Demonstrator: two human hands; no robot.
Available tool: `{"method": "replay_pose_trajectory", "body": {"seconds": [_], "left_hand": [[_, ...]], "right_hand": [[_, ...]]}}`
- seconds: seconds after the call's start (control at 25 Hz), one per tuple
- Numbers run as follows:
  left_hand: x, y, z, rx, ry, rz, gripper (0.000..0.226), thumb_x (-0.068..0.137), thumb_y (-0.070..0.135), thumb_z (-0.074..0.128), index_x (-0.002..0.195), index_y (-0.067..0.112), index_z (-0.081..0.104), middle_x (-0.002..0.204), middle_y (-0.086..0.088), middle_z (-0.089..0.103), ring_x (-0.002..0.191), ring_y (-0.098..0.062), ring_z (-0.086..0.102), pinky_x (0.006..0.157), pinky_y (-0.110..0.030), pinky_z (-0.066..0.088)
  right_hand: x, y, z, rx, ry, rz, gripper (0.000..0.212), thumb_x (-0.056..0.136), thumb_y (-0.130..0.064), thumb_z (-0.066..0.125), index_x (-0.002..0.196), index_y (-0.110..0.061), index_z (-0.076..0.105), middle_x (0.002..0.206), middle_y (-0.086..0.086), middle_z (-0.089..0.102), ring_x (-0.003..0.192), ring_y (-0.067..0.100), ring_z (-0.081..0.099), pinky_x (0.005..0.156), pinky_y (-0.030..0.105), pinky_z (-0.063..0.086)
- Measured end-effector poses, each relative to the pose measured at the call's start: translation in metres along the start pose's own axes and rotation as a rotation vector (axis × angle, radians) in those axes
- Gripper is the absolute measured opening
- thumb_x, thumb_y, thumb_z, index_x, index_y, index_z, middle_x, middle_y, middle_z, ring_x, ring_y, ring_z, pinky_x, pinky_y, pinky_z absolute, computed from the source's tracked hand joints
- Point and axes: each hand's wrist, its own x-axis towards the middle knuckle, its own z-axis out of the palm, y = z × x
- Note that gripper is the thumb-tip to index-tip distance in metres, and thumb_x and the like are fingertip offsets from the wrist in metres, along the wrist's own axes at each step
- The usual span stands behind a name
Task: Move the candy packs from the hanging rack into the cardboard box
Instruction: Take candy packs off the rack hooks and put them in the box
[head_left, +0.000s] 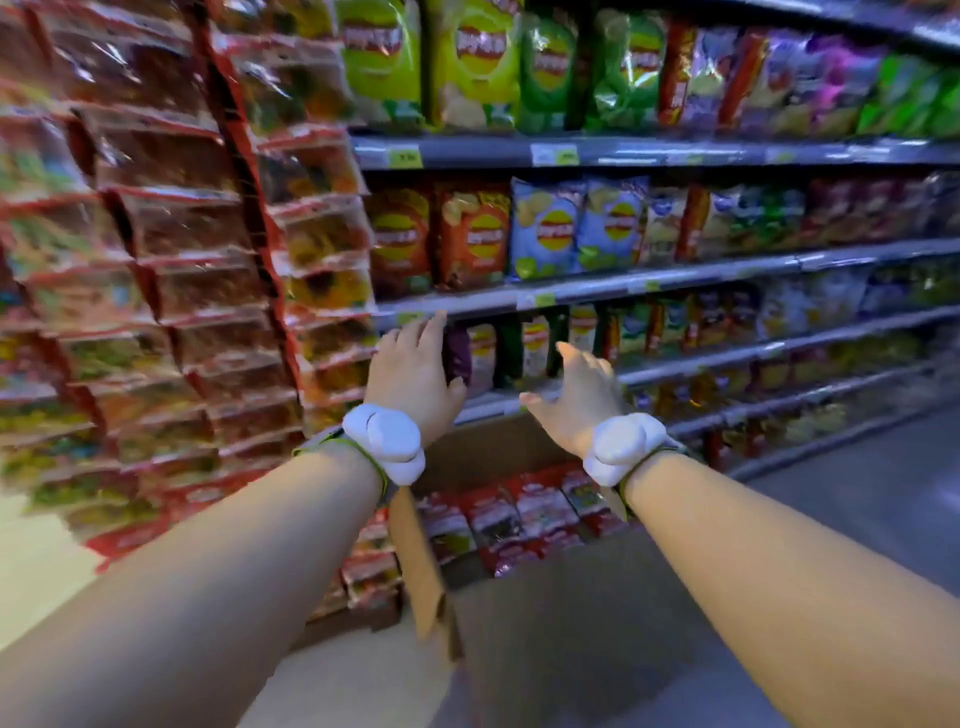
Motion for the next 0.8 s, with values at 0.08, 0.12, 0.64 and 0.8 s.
{"method": "replay_pose_trajectory", "body": {"seconds": [0.08,0.12,0.64,0.8], "left_hand": [[-0.016,0.034,0.032,-0.024,-0.082,-0.02,0.077,0.09,0.033,0.058,0.153,0.013,0.018,0.151,-0.01,0.033,0.137,-0.032,0.031,0.114,-0.038,0.026],[-0.024,0.05,0.046,-0.044,-0.125,-0.035,0.077,0.091,0.033,0.058,0.154,0.014,0.017,0.153,-0.009,0.031,0.138,-0.032,0.029,0.114,-0.038,0.025],[-0.023,0.104,0.206,-0.136,-0.405,-0.211,0.079,0.086,0.028,0.065,0.152,0.014,0.024,0.147,-0.015,0.04,0.134,-0.037,0.036,0.109,-0.041,0.034],[0.011,0.098,0.268,-0.164,-0.498,-0.281,0.075,0.087,0.032,0.061,0.151,0.013,0.026,0.147,-0.016,0.042,0.133,-0.038,0.04,0.11,-0.041,0.036]], "right_hand": [[-0.012,0.045,-0.008,-0.003,-0.008,0.045,0.074,0.087,-0.047,0.059,0.147,-0.018,0.026,0.146,0.003,0.039,0.138,0.028,0.03,0.11,0.043,0.034],[-0.018,0.066,-0.011,0.002,-0.02,0.08,0.074,0.087,-0.047,0.06,0.147,-0.019,0.026,0.147,0.002,0.039,0.138,0.028,0.031,0.109,0.045,0.035],[-0.003,0.232,0.042,0.177,-0.186,0.438,0.072,0.086,-0.038,0.064,0.145,-0.015,0.03,0.143,0.009,0.044,0.135,0.029,0.037,0.108,0.041,0.037],[0.034,0.268,0.073,0.196,-0.236,0.563,0.07,0.084,-0.033,0.067,0.142,-0.014,0.034,0.139,0.012,0.048,0.13,0.031,0.044,0.106,0.039,0.039]]}}
